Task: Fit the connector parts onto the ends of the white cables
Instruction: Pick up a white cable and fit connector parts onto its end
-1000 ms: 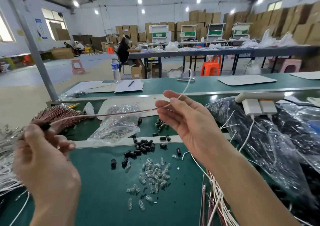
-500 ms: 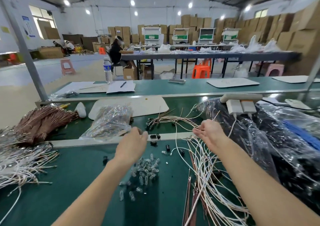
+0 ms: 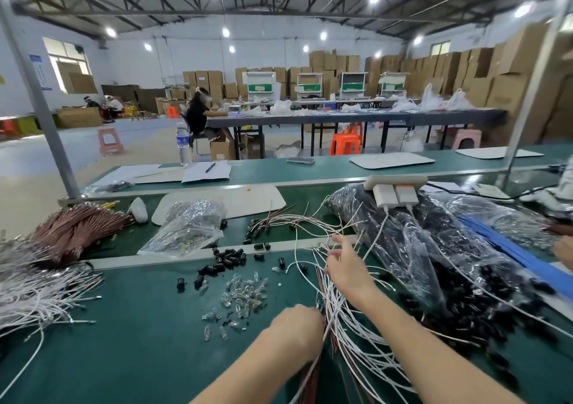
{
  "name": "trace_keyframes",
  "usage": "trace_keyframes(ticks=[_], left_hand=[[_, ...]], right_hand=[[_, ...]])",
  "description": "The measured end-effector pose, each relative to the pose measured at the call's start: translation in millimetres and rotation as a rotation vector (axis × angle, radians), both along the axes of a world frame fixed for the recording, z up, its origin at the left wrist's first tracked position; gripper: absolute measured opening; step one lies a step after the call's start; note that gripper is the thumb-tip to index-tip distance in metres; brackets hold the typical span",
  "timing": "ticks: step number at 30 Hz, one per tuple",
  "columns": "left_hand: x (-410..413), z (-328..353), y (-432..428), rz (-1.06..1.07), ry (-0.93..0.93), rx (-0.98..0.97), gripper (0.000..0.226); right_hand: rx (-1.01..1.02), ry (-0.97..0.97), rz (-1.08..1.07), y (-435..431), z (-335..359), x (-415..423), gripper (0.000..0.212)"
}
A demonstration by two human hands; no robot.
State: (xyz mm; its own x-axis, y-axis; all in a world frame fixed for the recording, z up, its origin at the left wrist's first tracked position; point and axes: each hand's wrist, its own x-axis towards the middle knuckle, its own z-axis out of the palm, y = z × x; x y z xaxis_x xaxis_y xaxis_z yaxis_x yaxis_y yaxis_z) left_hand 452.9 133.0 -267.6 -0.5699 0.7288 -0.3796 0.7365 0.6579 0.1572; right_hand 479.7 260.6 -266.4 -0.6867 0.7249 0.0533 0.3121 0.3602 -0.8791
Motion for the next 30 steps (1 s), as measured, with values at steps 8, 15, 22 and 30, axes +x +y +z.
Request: trace_keyframes(ticks=[8,15,22,30], left_hand=[[-5,-2,-10,0.276,-0.273,0.280,0.030],[-86,2,-70,0.861,-0.597,1.229,0.036],[-124,-46,-136,1.090,-0.990,1.850,0.018],[-136,-54,-138,1.098,-1.034,1.895,0.020]], right_hand=[[-0.113,0.086,0.014,-16,4,18,0.049],[-0.263,0.157,-0.049,-24,-1,16,0.050],[-0.058,0.045,-0.040,-47,-28,-27,0.042],[0.158,-0.099,0.006,-49,-40,-86,0.040]])
